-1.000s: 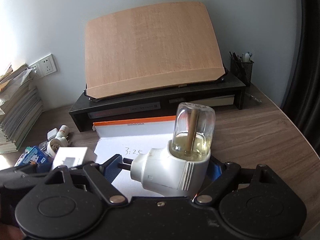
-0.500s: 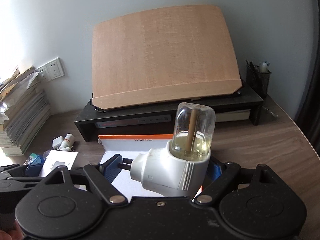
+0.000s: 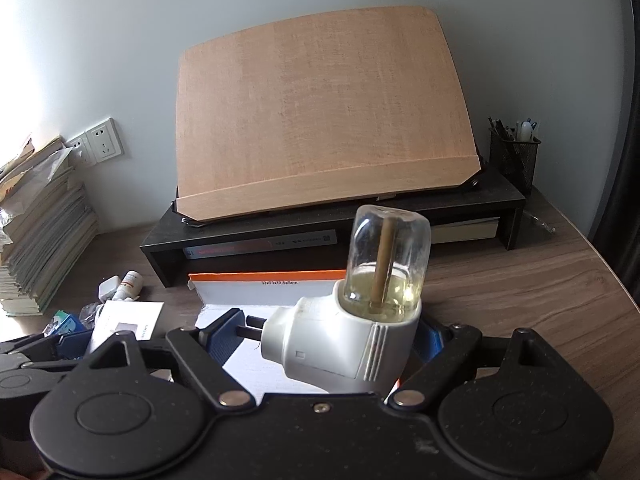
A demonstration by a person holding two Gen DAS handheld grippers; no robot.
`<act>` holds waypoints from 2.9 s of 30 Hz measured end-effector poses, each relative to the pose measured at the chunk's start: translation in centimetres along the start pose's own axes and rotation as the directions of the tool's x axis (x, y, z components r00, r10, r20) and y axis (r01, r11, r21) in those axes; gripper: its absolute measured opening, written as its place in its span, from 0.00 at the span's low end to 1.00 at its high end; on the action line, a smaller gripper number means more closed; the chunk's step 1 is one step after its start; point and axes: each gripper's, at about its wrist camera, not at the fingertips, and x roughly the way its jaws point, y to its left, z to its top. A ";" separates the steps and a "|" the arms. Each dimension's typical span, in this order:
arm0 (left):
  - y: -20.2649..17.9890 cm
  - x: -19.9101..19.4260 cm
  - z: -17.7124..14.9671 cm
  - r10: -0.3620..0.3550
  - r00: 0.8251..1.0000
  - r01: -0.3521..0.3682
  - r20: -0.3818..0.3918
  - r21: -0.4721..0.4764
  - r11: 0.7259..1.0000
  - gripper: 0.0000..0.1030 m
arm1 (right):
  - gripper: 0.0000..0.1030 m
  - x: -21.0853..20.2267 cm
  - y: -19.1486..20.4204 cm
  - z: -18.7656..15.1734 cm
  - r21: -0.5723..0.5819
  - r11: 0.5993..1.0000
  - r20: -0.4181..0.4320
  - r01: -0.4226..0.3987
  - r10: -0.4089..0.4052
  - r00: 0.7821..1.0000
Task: Organize rigid objects
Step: 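Carry the charger box and air freshener over the orange-rimmed white box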
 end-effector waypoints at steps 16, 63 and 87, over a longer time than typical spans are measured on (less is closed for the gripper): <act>1.1 1.1 -0.7 0.005 0.999 -0.007 -0.043 -0.045 0.999 0.77 | 0.98 1.4 0.8 0.2 -0.041 0.999 -0.037 0.014 -0.016 0.999; 1.3 5.2 0.8 0.016 0.996 -0.018 -0.092 -0.028 0.999 0.77 | 0.98 6.6 1.8 2.3 -0.094 0.995 -0.101 0.026 -0.036 0.994; 1.3 6.1 0.8 0.009 0.994 -0.013 -0.112 -0.033 0.999 0.77 | 0.98 7.9 1.8 2.2 -0.103 0.994 -0.131 0.034 -0.048 0.990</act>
